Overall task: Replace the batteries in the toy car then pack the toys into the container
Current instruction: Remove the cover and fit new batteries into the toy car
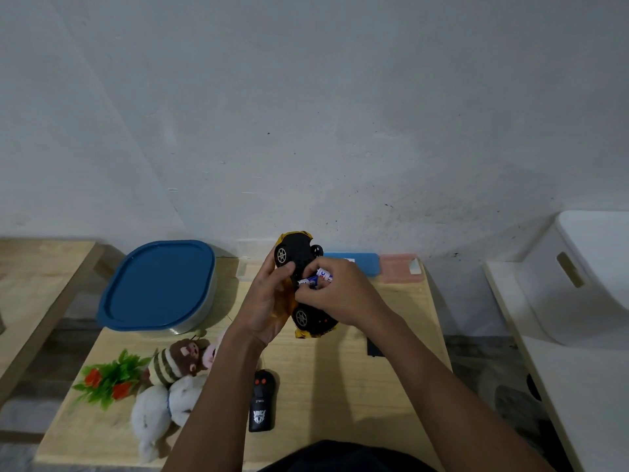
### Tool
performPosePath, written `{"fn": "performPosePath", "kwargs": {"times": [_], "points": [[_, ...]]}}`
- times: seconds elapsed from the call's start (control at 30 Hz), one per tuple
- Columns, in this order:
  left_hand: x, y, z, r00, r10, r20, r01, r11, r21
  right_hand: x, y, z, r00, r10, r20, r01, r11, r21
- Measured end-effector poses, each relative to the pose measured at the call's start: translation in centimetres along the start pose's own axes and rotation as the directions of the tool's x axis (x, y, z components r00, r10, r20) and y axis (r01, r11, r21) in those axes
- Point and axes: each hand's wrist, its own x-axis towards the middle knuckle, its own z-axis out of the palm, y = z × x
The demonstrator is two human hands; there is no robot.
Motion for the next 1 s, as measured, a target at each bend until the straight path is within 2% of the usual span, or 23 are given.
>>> {"fn": "performPosePath", "kwargs": {"times": [0.2, 0.33, 0.47, 0.57, 0.67, 0.77, 0.87, 0.93, 1.0], "points": [[0.0, 0.2, 0.4, 1.0, -0.02, -0.004, 0.02, 0.997, 0.08, -0.6, 0.5, -0.3, 0.999, -0.051, -0.013, 0.052, 0.995, 0.08], [0.6, 0.0, 0.2, 1.0, -0.017, -0.02, 0.018, 0.996, 0.087, -0.5, 1.1, -0.1, 0.99, -0.14, 0.004, 0.14, 0.99, -0.013], [1.0, -0.3, 0.1, 0.999, -0.029, -0.044, 0.033, 0.996, 0.084, -0.2, 1.7, 0.0, 0.988, -0.148, 0.049, 0.152, 0.985, -0.078], [0.8, -0.6, 0.1, 0.998, -0.025, -0.054, 0.031, 0.993, 0.111, 0.0, 1.4, 0.2, 0.991, -0.094, -0.09, 0.1, 0.993, 0.057], [0.6, -0.5, 0.3, 0.999, -0.016, -0.049, 0.022, 0.993, 0.119, 0.2, 1.4, -0.1, 0.966, 0.114, -0.231, -0.022, 0.931, 0.365], [0.5, -0.3, 0.0, 0.998, -0.022, -0.061, 0.029, 0.993, 0.111, 0.3, 1.2, -0.8, 0.941, 0.306, -0.146, -0.13, 0.724, 0.677], [0.7, -0.5, -0.6, 0.996, -0.053, -0.075, 0.06, 0.993, 0.105, 0.0, 1.5, -1.4, 0.951, 0.309, -0.022, -0.174, 0.591, 0.788], [0.8, -0.7, -0.9, 0.993, -0.081, -0.09, 0.089, 0.992, 0.091, -0.3, 1.7, -1.9, 0.958, 0.281, 0.055, -0.226, 0.622, 0.75], [0.9, -0.8, -1.1, 0.988, -0.105, -0.113, 0.112, 0.992, 0.055, -0.6, 1.7, -2.3, 0.965, 0.242, 0.106, -0.257, 0.765, 0.591]]}}
